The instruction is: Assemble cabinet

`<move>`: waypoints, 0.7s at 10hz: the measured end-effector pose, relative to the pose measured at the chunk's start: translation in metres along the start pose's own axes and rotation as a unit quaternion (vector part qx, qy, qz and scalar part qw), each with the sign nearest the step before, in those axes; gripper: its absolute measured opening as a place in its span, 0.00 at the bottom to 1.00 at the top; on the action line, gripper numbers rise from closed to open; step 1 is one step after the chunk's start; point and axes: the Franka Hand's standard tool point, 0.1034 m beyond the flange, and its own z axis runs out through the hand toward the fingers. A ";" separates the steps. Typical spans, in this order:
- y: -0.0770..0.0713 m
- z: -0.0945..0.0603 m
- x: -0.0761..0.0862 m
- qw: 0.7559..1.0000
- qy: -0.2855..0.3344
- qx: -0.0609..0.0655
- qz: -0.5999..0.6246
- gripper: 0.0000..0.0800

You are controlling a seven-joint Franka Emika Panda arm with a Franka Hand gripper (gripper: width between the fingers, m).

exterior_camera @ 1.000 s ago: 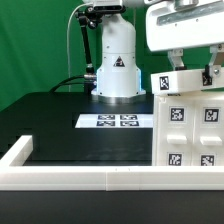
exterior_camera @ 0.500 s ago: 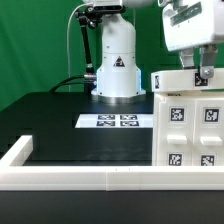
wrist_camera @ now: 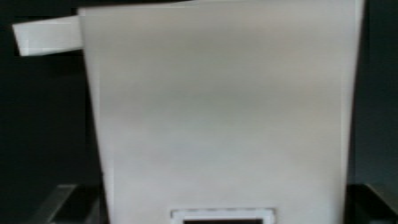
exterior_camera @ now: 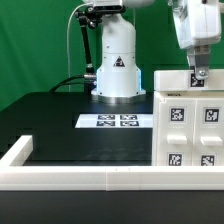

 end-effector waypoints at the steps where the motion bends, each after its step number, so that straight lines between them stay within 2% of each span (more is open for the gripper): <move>1: 0.000 -0.001 0.000 1.000 -0.001 0.001 -0.007 0.95; 2: -0.001 -0.003 -0.001 1.000 -0.002 0.002 -0.017 0.98; 6: -0.004 -0.013 -0.008 0.999 -0.014 0.010 -0.046 1.00; 7: -0.003 -0.011 -0.008 0.999 -0.014 0.009 -0.046 1.00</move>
Offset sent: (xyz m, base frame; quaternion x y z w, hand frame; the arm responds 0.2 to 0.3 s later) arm -0.0027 0.0074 0.0148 0.0021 -0.0179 -0.0206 0.9996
